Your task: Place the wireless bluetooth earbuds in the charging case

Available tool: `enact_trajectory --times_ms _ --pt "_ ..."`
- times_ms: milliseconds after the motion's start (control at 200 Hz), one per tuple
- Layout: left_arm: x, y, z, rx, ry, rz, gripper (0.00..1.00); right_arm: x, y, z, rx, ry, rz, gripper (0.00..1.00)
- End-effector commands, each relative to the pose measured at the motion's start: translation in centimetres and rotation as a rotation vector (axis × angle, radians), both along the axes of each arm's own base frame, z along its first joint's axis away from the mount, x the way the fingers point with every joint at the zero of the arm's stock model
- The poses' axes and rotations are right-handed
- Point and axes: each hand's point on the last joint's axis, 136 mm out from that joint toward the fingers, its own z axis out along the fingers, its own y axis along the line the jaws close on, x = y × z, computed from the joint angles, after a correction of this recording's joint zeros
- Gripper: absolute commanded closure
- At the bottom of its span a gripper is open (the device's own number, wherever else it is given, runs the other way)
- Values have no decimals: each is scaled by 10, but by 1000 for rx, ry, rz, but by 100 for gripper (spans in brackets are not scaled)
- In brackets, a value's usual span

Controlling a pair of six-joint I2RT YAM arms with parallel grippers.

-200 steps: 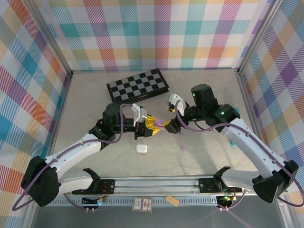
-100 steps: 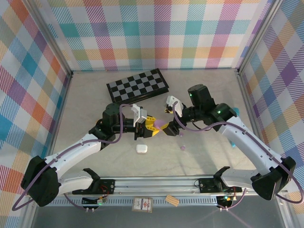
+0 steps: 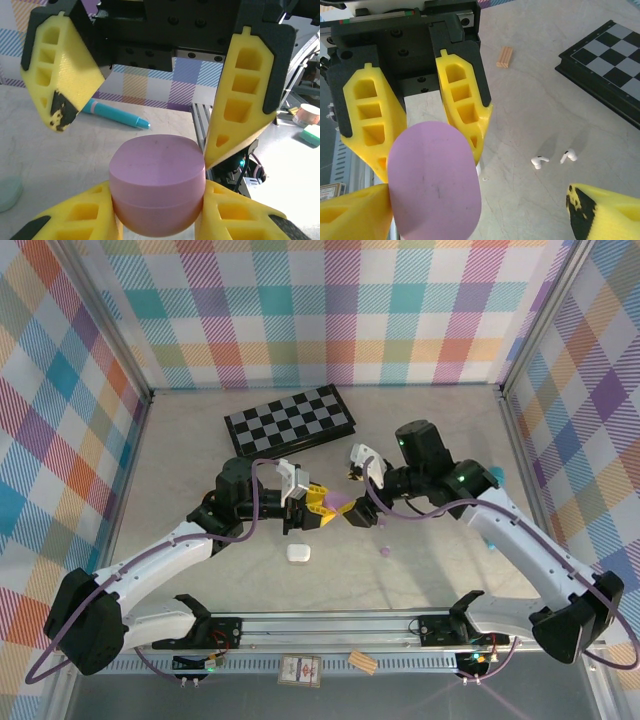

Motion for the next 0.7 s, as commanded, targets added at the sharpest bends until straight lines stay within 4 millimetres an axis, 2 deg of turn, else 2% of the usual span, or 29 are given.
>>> enact_trajectory --times_ms 0,165,385,445,695 --pt "-13 0 17 -42 -47 -56 71 8 -8 13 22 -58 -49 13" --pt "-13 0 18 -47 -52 -59 71 10 -10 18 35 -68 -73 16" --pt "-15 1 21 -50 -54 -63 71 23 -12 23 53 -106 -128 25" --pt "-15 1 21 -51 -55 -64 71 23 -11 22 47 -110 -124 29" --pt "-16 1 25 -57 -53 -72 71 25 -8 16 35 -110 -104 34"
